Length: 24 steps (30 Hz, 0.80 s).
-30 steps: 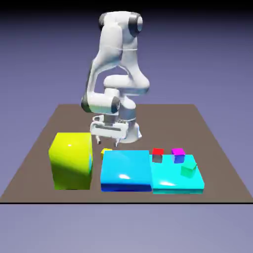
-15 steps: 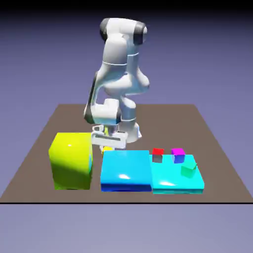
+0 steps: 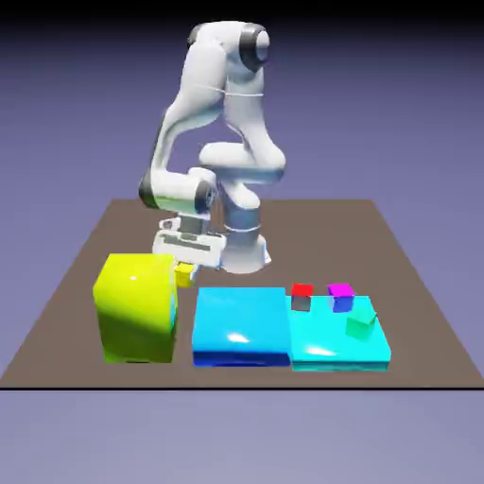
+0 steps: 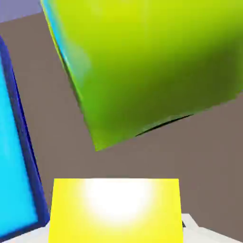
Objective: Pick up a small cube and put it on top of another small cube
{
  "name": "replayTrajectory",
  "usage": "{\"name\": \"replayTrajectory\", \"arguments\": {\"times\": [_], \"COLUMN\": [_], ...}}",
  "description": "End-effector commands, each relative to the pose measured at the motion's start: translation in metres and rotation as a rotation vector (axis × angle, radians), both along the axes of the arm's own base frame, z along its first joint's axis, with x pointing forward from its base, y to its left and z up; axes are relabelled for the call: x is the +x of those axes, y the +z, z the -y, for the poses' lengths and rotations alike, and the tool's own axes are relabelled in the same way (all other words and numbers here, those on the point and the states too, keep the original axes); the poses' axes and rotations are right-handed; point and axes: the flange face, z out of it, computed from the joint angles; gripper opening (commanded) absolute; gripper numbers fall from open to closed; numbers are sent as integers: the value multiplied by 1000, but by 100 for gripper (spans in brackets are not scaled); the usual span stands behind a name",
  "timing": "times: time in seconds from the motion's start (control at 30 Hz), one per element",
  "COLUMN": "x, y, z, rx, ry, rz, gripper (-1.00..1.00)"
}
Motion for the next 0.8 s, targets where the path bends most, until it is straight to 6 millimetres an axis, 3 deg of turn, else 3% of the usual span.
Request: {"name": "replayTrajectory", "arguments": {"times": [0.0, 0.2, 0.47, 0.77], "x": [5, 16, 98, 154], "y": [10, 86, 173, 254], "z": [14, 95, 41, -69], "rx": [-15, -120, -113, -80], "ry": [-33, -181, 131, 523], "rz": [56, 375, 617, 715], "gripper": [-100, -100, -100, -100]}}
